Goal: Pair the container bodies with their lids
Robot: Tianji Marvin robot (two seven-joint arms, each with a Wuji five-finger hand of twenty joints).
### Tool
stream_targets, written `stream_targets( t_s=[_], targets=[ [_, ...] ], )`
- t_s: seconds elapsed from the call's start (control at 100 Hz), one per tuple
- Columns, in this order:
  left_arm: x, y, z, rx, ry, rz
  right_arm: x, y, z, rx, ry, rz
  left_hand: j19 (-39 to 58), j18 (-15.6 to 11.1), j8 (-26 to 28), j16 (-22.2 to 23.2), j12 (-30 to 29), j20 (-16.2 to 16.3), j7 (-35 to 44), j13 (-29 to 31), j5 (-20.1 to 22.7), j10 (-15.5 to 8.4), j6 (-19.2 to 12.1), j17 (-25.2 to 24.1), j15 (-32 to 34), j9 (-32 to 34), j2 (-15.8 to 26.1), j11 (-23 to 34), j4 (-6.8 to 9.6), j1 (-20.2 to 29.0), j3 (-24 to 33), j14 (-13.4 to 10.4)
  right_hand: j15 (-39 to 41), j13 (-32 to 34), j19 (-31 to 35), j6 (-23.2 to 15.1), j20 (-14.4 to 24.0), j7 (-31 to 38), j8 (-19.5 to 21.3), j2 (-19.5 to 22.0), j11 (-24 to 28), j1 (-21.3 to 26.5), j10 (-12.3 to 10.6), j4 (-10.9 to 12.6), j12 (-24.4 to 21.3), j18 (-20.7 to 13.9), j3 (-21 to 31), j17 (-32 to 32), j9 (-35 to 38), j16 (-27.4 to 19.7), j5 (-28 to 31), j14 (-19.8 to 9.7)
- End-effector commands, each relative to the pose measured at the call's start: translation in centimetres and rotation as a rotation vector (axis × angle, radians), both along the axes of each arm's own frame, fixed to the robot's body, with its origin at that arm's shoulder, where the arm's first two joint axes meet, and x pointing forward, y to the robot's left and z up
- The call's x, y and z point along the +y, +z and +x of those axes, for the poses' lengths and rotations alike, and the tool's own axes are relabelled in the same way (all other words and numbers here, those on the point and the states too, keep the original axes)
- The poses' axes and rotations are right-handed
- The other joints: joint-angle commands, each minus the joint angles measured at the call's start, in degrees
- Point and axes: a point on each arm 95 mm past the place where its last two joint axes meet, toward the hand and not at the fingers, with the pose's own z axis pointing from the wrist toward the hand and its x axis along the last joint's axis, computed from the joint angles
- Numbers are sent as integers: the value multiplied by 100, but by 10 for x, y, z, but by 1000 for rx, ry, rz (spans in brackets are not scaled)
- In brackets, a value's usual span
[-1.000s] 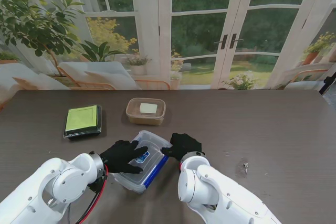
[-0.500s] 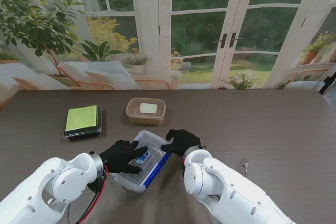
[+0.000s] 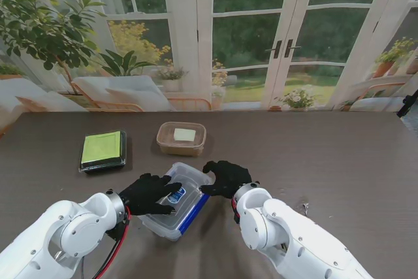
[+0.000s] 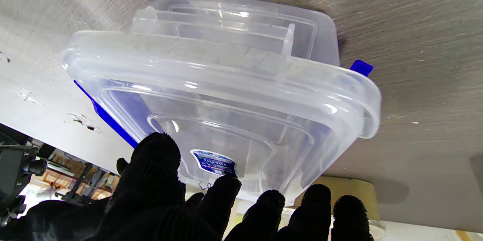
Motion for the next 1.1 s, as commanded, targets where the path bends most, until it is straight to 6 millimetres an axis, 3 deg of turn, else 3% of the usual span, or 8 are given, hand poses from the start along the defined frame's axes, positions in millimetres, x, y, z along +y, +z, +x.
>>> stream_targets(
  t_s=[0.0, 0.33, 0.57, 0.77, 1.09],
  targets=[
    [1, -5, -5, 19, -4, 10, -1, -2, -3, 3, 24, -12, -46, -105, 22, 47, 357, 67, -8, 141, -141, -17, -100, 31, 82, 529, 259, 741, 83, -106, -83, -22, -59, -248, -86, -149, -103, -15, -71, -117, -20, 141, -167, 122, -75, -146, -438, -3431, -289, -55, -224, -88],
    [16, 7, -10, -80, 47, -15, -8, 3, -6, -65, 118, -25, 40, 3, -11, 88, 382, 116, 32, 358, 14, 36, -94, 217, 163, 791, 280, 791, 74, -90, -84, 48, 21, -230, 5, -395, 3, -40, -83, -277, 47, 242, -196, 88, -69, -216, -306, -3286, -404, -21, -297, -232],
    [33, 9, -16, -97, 134, -25, -13, 6, -13, -107, 168, -6, 103, 28, -29, 152, 433, 173, 21, 467, -11, 104, 27, 302, 233, 899, 305, 828, 82, -69, -77, 94, 471, 68, 303, -456, 147, 82, 18, -422, 283, 291, -114, 54, 22, -215, -48, -2982, -196, 148, 32, -286],
    [41, 2, -26, -57, 197, 14, -19, 5, -19, -116, 167, -20, 302, 70, -40, 347, 569, 405, 16, 619, -35, 194, 179, 471, 377, 972, 348, 859, 84, -77, -87, 176, 1292, 578, 698, -233, 268, 304, 159, -366, 632, 231, -32, 57, 277, -197, -12, -2563, 196, 484, 404, -297],
    [36, -2, -43, 26, 209, 58, -26, -2, -19, -97, 142, -60, 299, 31, -28, 428, 712, 514, 32, 568, -69, 267, 263, 414, 372, 1053, 400, 916, 86, -89, -90, 186, 1769, 857, 847, -6, 254, 429, 242, -289, 911, 150, 16, 86, 533, -164, -81, -2407, 400, 678, 571, -305]
  ],
)
